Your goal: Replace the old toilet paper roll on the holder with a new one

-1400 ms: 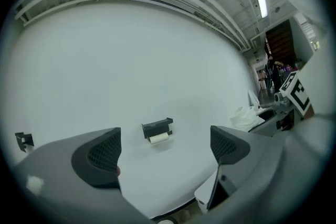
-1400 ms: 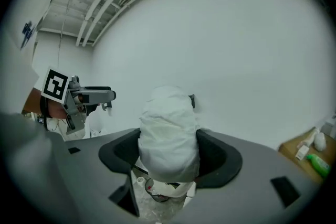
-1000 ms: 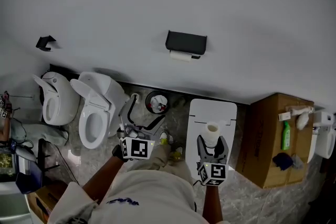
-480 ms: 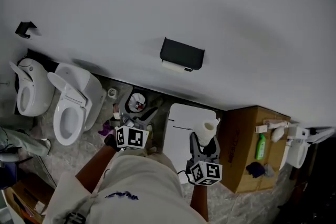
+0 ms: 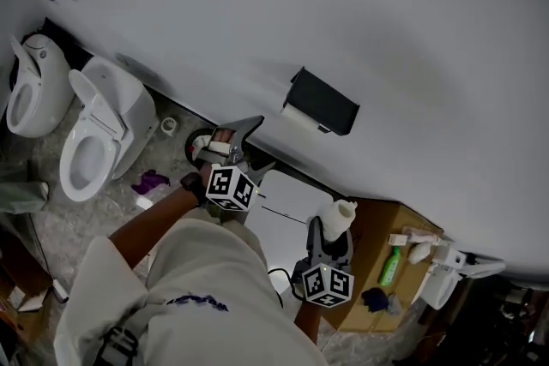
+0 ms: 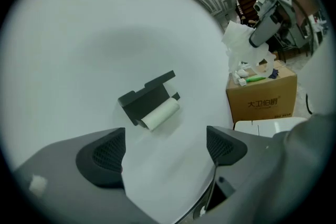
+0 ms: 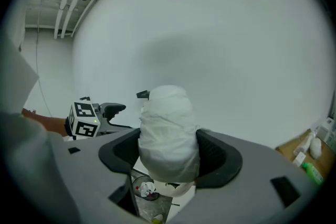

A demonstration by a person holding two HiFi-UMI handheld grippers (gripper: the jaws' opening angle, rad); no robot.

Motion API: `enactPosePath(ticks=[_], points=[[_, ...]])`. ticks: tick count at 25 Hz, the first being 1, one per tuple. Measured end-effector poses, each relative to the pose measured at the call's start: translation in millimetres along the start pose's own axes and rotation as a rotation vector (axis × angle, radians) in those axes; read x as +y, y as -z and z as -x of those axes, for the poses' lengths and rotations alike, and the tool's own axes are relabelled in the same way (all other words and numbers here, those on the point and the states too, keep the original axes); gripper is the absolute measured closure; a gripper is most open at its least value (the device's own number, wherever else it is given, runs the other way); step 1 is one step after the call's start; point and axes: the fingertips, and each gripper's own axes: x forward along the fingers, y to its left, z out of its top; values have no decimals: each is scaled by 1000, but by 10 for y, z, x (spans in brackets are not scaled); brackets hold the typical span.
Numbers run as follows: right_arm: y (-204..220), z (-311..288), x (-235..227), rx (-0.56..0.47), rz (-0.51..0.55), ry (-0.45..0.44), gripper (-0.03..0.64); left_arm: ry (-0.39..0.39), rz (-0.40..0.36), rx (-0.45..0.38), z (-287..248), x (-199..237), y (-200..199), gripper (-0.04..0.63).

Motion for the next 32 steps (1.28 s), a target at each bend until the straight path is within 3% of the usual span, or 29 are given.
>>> enactPosePath(ticks=[3,9,13,20,26,32], points=[[-5,-96,75,7,2,-10,305,17,-60,5,-199,27,74,118],[63,-78,45,8,4,21,305,2,-279,-22,-510,8,0,143],[85,-37,-29,26,-6,52,305,-1,-228,-36,-650,54,-73,146],[1,18,-50,16,9,79,305,-31,-285,-21,-888,134,-113,162],[108,65,-92,40,7,88,305,-74,-325,-24,-950,159,-163,279],[45,80,-88,14,4,82,305,-90,-425,24,-958,122,-211,374]])
